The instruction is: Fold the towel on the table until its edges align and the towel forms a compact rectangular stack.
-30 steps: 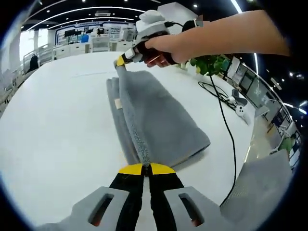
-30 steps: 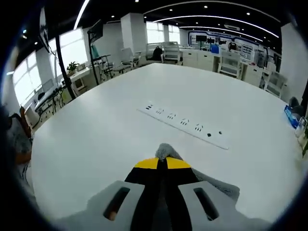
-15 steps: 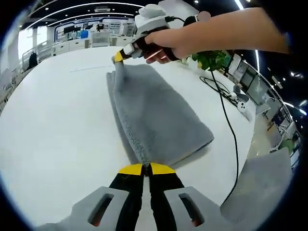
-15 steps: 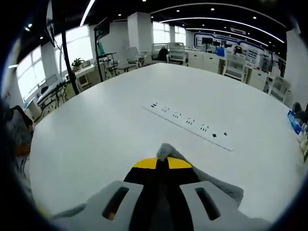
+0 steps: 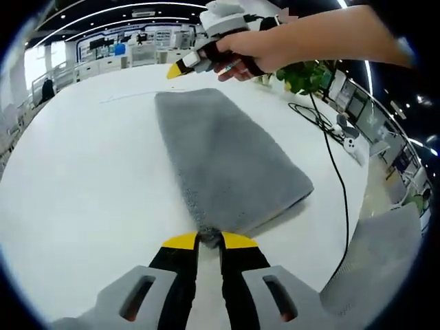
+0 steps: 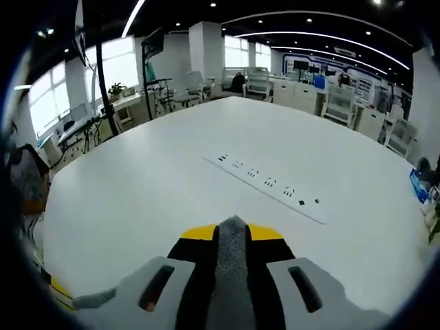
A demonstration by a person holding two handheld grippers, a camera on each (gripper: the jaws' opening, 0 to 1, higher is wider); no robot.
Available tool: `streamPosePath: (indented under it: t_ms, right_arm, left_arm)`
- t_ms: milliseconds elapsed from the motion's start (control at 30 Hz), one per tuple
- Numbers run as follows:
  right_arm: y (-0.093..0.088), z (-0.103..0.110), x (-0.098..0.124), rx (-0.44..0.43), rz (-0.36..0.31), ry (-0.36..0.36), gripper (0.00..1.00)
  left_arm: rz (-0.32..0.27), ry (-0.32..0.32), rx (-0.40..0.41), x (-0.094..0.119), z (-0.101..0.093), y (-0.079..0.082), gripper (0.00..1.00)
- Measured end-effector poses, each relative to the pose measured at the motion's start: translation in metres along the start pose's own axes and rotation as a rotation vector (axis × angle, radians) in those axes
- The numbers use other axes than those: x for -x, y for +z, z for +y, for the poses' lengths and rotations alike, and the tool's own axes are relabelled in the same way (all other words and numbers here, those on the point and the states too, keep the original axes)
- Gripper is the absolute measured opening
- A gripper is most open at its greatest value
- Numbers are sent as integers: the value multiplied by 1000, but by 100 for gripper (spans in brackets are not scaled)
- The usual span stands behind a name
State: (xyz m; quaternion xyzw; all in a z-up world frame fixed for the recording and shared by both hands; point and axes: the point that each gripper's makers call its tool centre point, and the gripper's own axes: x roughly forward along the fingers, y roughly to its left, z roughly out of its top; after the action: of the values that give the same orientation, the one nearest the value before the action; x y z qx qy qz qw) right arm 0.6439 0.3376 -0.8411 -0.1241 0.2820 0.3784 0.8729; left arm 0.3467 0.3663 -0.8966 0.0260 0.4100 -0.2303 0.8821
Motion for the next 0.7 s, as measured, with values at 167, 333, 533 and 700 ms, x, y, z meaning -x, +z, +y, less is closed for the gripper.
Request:
streamPosePath:
  t_ms: [167,333,533,700]
  right_arm:
    - [15,-4,18,-17,-22,0,16]
    - [25,-4,34,-49,-46,11,25]
    - [9,6,59,-36,-50,-1,30]
    - [19,-1,75,-73,-75,5,35]
  left_arm:
    - [-18,10,-22,8,0,7,19]
    - [-37,19,-34,14,1,14,22]
    - [-42,22,-57,20,3,17,23]
    - [-47,12,-84,23,5,23,23]
